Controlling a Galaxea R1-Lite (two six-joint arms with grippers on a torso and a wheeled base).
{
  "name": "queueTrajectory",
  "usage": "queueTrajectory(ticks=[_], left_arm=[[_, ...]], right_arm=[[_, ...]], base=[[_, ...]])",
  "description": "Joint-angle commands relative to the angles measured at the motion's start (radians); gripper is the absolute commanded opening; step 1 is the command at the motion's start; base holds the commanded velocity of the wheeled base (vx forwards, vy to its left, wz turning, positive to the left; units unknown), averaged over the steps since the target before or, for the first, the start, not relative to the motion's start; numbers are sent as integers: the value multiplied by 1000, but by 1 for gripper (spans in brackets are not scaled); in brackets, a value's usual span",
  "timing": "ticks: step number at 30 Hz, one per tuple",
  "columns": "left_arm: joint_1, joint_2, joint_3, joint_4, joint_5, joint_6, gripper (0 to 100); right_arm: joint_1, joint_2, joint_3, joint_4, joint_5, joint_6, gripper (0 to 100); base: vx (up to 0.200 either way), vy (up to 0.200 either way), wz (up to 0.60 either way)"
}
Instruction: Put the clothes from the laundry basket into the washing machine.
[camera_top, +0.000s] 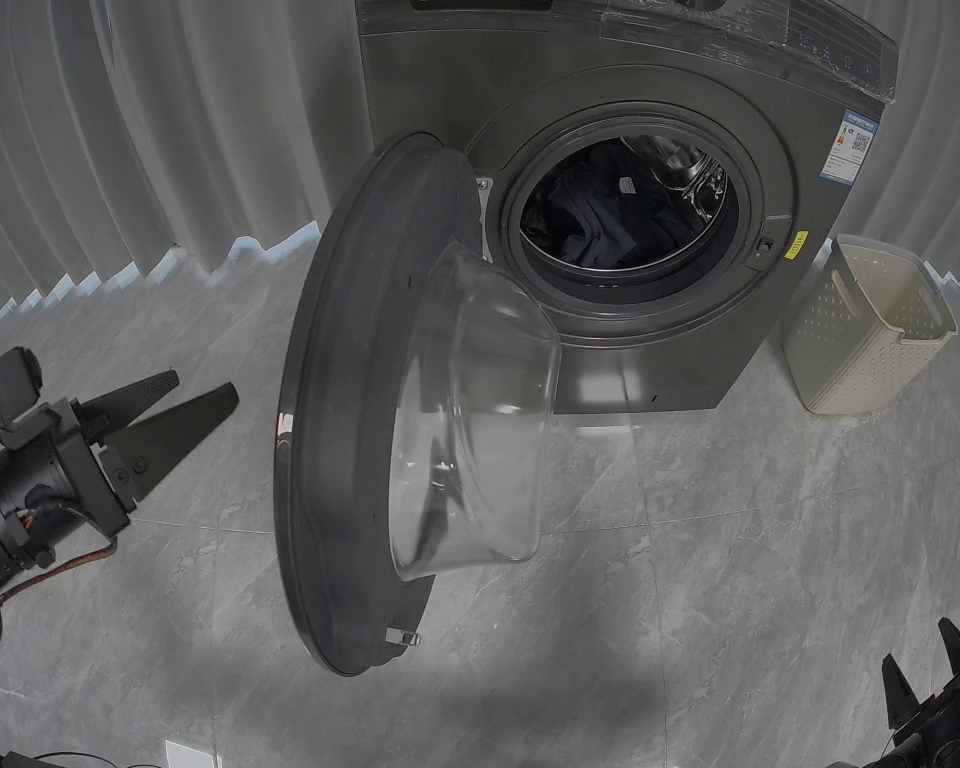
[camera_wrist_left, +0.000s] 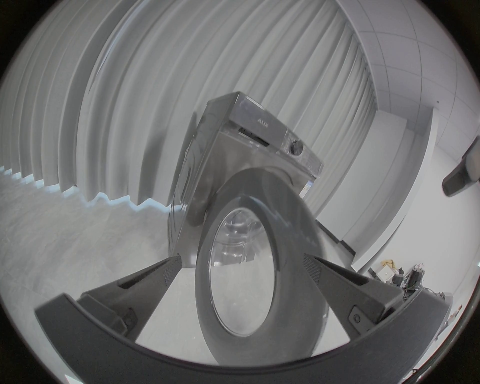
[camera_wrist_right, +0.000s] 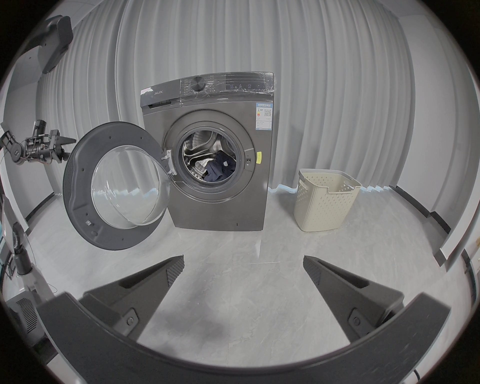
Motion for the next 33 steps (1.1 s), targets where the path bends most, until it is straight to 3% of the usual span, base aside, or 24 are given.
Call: queueTrajectory(ticks=[1,8,12,22,27,33], left_arm=[[-3,70,-2,-2,-6,9,100],[-69,184,-48,-27,-1,37,100],[-136,242,-112,-45,5,34,100],[-199,382,-257,-48,7,34,100],[-258,482,-366,-70,45,34,100],[-281,574,-465,-70,56,34,100]], right_arm=[[0,-15,4,0,0,0,100],[0,-15,4,0,0,0,100],[0,-15,4,0,0,0,100],[0,-15,4,0,0,-1,100],[0,-15,4,0,0,0,100],[0,-15,4,0,0,0,100]], base=[[0,0,0],[0,0,0],[0,0,0],[0,0,0],[0,0,0],[0,0,0]])
